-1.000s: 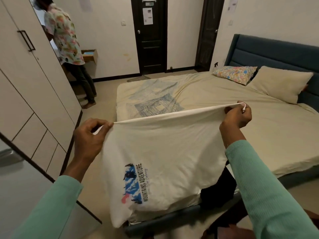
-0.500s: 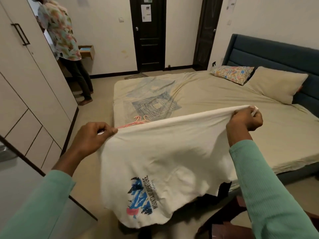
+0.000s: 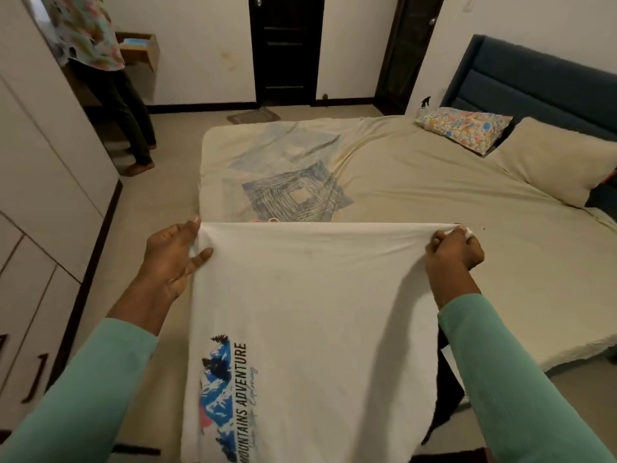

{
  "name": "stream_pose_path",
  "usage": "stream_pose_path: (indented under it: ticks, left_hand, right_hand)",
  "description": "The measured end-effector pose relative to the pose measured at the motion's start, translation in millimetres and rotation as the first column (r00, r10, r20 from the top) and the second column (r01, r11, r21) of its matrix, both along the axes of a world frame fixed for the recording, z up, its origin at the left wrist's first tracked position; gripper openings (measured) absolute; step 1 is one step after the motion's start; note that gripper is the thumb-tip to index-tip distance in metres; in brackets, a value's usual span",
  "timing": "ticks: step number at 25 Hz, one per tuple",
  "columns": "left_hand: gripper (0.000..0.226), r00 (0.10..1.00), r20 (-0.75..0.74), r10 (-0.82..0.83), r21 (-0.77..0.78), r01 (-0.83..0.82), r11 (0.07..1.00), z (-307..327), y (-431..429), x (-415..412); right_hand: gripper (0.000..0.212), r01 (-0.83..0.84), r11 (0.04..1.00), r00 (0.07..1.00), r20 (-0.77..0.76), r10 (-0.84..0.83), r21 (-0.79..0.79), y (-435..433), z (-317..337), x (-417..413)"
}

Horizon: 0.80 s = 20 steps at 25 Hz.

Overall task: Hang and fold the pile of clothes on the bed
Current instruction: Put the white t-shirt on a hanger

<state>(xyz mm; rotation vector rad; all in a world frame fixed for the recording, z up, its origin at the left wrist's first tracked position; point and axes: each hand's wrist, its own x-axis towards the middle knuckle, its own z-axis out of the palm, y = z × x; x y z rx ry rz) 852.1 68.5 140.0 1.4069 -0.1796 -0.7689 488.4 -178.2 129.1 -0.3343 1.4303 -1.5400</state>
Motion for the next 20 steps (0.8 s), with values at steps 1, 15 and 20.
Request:
stream_pose_path:
  ticks: [1,15,20]
  left_hand:
    - [0.021,0.999,0.01,0.035,-0.002,-0.035,0.999,1,-28,17]
    - [0.043,0.985,0.174,0.019,0.135,-0.043,0.99,99,-285,212]
    - [0.038,0.937,0.319,0.14,-0.048,-0.131,0.99,131,-263,206]
  right_hand:
    - [0.022,-0.05,0.998,0.999,0.0,0.05,0.037,-21,0,15]
    - [0.03,-0.431,0.902,0.902,0.013,0.431,0.012,-222,110,169]
    - [0.022,-0.26,0.945,0.963,0.025,0.27,-0.197,-203,150,177]
